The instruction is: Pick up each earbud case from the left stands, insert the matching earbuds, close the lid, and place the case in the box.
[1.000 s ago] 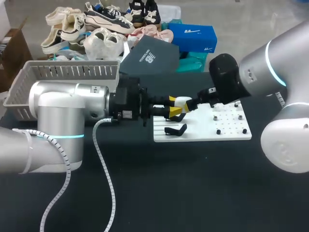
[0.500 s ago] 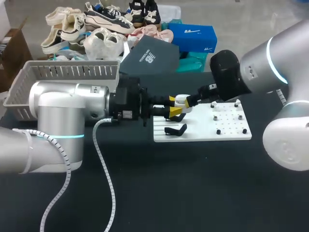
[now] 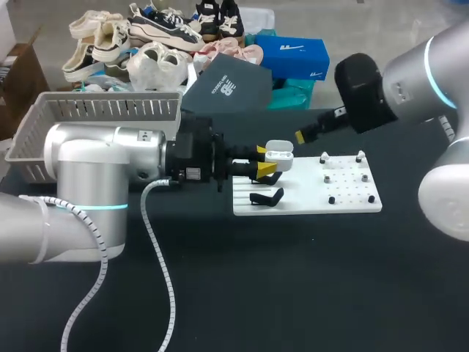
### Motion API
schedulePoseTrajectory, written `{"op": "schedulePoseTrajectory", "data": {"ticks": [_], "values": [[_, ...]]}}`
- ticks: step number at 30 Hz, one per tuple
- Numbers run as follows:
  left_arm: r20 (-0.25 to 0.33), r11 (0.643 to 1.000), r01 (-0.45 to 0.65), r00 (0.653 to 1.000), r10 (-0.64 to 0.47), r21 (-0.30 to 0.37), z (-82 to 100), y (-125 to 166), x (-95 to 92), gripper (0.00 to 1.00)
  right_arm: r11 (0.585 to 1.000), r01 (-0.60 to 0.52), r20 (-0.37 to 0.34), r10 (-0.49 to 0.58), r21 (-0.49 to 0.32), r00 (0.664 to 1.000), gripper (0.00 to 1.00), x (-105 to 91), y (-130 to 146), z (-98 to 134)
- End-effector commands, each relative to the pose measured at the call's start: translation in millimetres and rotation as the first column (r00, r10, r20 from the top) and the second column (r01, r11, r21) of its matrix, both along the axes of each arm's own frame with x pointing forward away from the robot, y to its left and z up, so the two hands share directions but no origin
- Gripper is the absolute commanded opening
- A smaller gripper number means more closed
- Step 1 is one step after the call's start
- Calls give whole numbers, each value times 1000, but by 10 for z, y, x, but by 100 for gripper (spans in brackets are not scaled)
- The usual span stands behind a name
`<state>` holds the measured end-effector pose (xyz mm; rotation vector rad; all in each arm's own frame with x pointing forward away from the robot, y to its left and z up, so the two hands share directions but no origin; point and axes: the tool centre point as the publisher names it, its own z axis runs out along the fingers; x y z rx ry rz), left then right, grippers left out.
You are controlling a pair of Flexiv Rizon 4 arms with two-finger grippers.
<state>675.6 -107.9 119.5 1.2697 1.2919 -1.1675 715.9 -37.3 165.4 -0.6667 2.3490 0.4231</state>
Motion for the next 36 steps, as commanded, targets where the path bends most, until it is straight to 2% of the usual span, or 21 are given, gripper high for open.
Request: {"op": "schedulePoseTrajectory", "data": {"ticks": [1,7,13,24,25,26,27,29,32,35,36], "values": [[1,1000,-2,1000,2,-2,-8,-6,0,0,925,261,151,-226,-277,962,100,27,-218,-22],[1,1000,-2,1000,2,-2,-8,-6,0,0,832,340,138,-311,-438,940,100,227,-633,-290],[1,1000,-2,1000,2,-2,-8,-6,0,0,777,359,106,-358,-517,928,100,352,-810,-511],[1,1000,-2,1000,2,-2,-8,-6,0,0,725,337,39,-394,-600,918,98,536,-939,-910],[1,1000,-2,1000,2,-2,-8,-6,0,0,724,333,31,-396,-604,918,96,544,-948,-939],[1,1000,-2,1000,2,-2,-8,-6,0,0,723,332,29,-397,-606,917,87,552,-956,-968],[1,1000,-2,1000,2,-2,-8,-6,0,0,721,331,28,-397,-609,917,83,560,-962,-991],[1,1000,-2,1000,2,-2,-8,-6,0,0,720,330,25,-398,-611,917,87,576,-969,-1023],[1,1000,-2,1000,2,-2,-8,-6,0,0,719,328,20,-401,-612,916,82,598,-979,-1057],[1,1000,-2,1000,2,-2,-8,-6,0,0,720,331,18,-404,-610,914,71,619,-1004,-1085],[1,1000,-2,1000,2,-2,-8,-6,0,0,723,334,19,-407,-605,913,63,628,-1020,-1100]]}}
